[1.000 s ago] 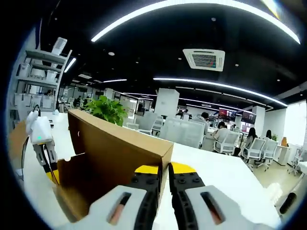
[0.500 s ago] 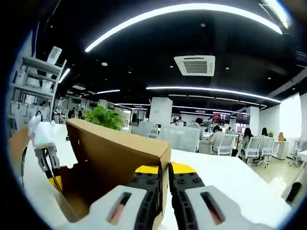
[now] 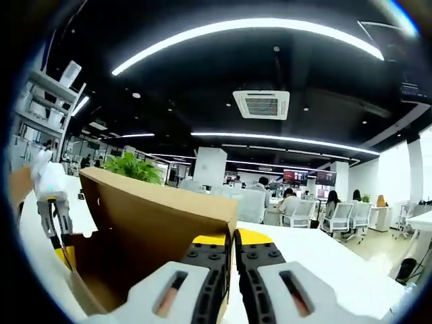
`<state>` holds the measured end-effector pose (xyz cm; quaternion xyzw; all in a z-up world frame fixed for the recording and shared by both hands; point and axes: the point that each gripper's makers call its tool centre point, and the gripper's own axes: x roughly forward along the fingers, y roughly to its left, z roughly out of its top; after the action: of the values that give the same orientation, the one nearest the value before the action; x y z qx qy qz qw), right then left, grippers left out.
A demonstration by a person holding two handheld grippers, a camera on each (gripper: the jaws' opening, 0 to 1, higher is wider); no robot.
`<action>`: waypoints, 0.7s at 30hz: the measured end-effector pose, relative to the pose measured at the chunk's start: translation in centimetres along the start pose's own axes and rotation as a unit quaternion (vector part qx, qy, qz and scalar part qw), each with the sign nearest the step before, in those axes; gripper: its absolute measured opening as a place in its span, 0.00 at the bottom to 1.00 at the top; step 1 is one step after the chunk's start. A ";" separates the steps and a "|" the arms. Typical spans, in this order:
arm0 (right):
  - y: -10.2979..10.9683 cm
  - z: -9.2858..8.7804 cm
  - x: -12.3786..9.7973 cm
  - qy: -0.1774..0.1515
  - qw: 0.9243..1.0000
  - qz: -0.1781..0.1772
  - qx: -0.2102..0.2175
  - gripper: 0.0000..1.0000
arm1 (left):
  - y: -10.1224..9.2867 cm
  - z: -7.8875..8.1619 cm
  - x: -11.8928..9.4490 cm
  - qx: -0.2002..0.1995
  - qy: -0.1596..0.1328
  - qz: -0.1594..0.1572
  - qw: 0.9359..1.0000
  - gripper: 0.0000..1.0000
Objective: Operate the shoe box by opening the lid, removing the specified soft item, and placing it in the target area until the item is outside and the box remains undamaged.
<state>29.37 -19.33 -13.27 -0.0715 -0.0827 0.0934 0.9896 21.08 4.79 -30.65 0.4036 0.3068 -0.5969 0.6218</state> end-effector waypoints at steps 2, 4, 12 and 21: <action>0.0 0.1 -0.1 0.000 1.000 -0.002 0.002 0.01 | 0.0 0.7 -0.2 -0.030 -0.033 0.002 0.999 0.06; 0.2 0.1 -0.3 0.003 1.000 -0.004 -0.002 0.01 | 0.1 1.6 -0.5 -0.060 -0.071 0.002 0.996 0.07; 0.4 -0.1 -0.8 -0.006 1.000 -0.020 -0.015 0.01 | 0.3 3.9 -2.2 -0.100 -0.193 0.029 0.976 0.19; 0.5 -0.1 -0.9 -0.006 1.000 -0.020 -0.015 0.01 | 0.7 5.1 -4.3 -0.166 -0.297 0.081 0.937 0.25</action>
<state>28.44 -19.06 -13.56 -0.0845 -0.0918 0.0727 0.9895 20.83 2.44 -24.34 0.1227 0.1689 -0.5779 0.7890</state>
